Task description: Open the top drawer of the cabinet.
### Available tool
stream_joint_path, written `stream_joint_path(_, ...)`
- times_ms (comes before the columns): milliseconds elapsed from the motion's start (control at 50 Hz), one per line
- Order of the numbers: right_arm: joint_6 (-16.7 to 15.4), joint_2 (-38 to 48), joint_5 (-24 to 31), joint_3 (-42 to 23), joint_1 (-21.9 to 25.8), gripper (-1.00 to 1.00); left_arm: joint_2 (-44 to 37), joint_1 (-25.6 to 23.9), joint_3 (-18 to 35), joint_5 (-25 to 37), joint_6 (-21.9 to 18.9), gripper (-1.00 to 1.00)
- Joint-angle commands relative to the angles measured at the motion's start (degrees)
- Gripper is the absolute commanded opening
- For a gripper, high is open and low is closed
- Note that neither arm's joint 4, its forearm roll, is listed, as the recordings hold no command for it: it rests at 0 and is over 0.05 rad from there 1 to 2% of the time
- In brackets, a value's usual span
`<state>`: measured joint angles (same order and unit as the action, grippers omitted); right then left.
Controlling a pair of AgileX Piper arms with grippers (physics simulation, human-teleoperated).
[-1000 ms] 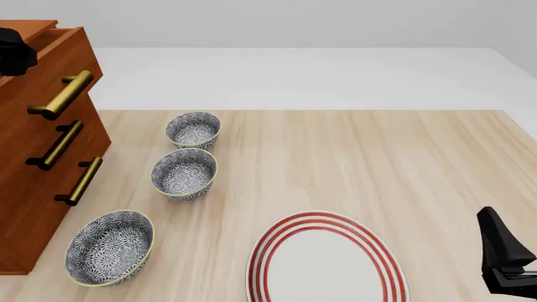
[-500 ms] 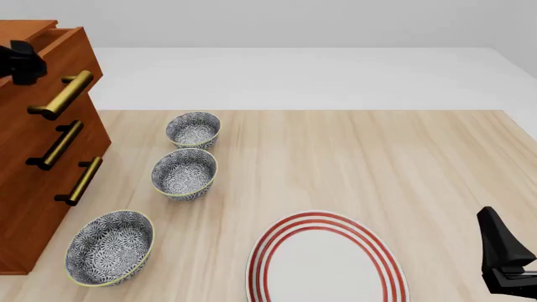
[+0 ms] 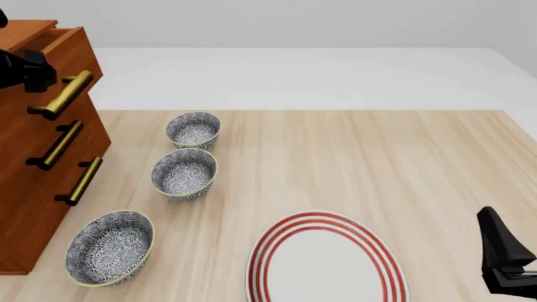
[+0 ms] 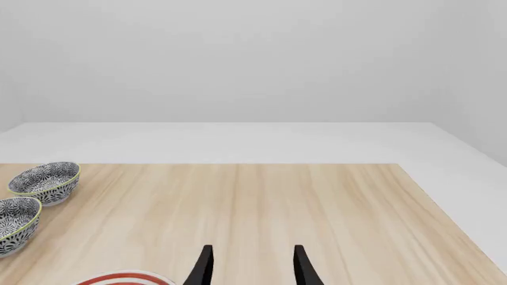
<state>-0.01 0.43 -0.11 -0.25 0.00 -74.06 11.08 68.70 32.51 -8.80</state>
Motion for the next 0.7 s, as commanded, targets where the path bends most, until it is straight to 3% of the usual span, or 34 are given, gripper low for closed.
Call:
stream_joint_path(20, 0.0, 0.0, 0.0, 0.0, 0.0, 1.0, -1.5, -0.2, -0.5, -0.6, 0.2, 1.0)
stream_joint_path(700, 0.0, 0.0, 0.0, 0.0, 0.0, 1.0, -4.0, -2.3, -2.4, -1.6, 0.5, 1.0)
